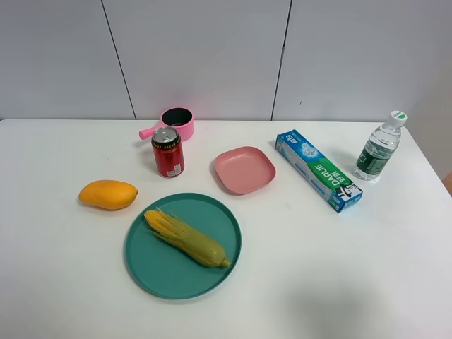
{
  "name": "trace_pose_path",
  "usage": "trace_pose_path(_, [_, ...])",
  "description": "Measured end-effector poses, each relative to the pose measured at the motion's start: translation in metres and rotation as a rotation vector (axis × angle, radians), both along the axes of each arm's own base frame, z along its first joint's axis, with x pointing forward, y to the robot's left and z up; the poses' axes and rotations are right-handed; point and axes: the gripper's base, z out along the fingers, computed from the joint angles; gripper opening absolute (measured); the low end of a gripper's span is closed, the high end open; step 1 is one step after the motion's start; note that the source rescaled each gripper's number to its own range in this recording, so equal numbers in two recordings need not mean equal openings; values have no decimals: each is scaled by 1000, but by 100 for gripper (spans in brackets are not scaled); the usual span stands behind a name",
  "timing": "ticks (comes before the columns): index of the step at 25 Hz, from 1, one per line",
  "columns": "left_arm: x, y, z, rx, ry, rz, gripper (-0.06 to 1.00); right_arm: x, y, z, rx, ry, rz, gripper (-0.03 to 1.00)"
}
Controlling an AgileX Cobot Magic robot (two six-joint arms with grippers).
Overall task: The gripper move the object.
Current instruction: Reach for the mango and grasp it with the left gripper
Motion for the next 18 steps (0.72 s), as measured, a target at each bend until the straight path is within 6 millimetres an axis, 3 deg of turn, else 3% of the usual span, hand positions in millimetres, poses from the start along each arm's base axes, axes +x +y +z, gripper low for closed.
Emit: trace_pose_path(18, [0, 0, 0, 0, 0, 0, 100, 0, 0, 0, 0, 0, 0, 100])
